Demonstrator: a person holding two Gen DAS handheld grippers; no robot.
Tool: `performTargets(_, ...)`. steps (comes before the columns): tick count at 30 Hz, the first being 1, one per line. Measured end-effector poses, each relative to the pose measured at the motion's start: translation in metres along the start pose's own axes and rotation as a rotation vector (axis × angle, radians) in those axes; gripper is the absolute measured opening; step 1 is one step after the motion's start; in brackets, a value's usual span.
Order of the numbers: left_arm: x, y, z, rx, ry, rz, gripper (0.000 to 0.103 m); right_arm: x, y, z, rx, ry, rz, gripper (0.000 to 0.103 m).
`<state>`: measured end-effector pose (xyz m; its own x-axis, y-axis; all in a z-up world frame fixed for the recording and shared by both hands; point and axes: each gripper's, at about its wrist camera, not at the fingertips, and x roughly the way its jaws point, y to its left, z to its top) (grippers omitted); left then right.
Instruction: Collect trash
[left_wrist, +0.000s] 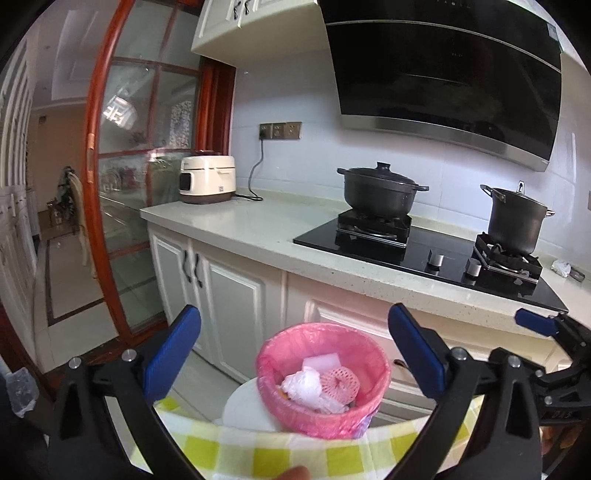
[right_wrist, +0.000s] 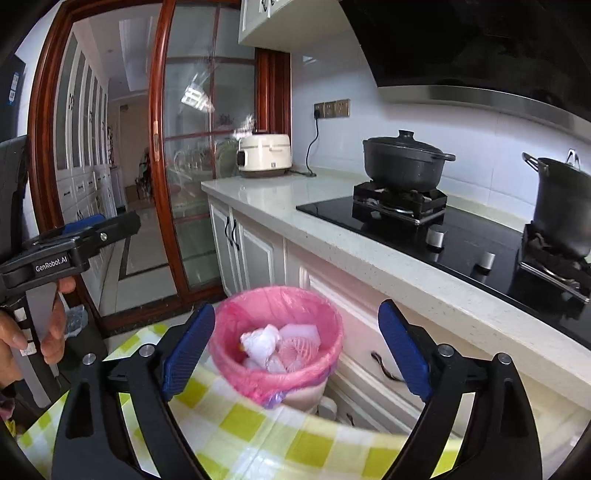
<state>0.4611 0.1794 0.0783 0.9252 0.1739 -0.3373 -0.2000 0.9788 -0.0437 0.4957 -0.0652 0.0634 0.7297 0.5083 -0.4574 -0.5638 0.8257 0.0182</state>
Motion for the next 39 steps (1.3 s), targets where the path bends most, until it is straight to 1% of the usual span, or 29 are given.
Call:
performTargets(2, -0.017, -0.001, 0.000, 0.019, 0.013, 0.009, 0.098, -0.012, 0.002, 0.001, 0.011, 0.030, -0.024, 0.085)
performTargets(4, -0.034, -0.003, -0.002, 0.022, 0.021, 0.000, 0.098, -0.024, 0.003, -0.001, 0.038, 0.046, -0.030, 0.085)
performTargets(7, -0.063, -0.006, -0.007, 0.015, 0.008, 0.005, 0.098, -0.051, 0.008, -0.006, 0.080, 0.047, -0.016, 0.085)
performTargets(11, -0.098, -0.014, -0.016, 0.039, 0.009, 0.020, 0.098, -0.082, 0.019, -0.017, 0.100, 0.035, -0.009, 0.085)
performTargets(14, -0.129, -0.021, -0.030, 0.043, 0.009, 0.024, 0.098, -0.103, 0.029, -0.030, 0.107, 0.029, -0.008, 0.085)
performTargets(17, -0.150, -0.023, -0.044, 0.039, 0.014, 0.011, 0.098, -0.121, 0.033, -0.044, 0.130, 0.034, -0.003, 0.085)
performTargets(21, -0.177, -0.025, -0.064, 0.031, 0.025, 0.030, 0.098, -0.142, 0.034, -0.059, 0.159, 0.041, -0.014, 0.085)
performTargets(28, -0.201, -0.033, -0.075, 0.028, 0.047, 0.011, 0.098, -0.166, 0.043, -0.069, 0.141, 0.037, -0.011, 0.085)
performTargets(32, -0.211, -0.039, -0.079, 0.044, 0.042, 0.019, 0.098, -0.177, 0.047, -0.074, 0.129, 0.030, -0.018, 0.085)
performTargets(39, -0.214, -0.044, -0.077, 0.058, 0.042, 0.005, 0.098, -0.184, 0.047, -0.077, 0.137, 0.024, -0.018, 0.085)
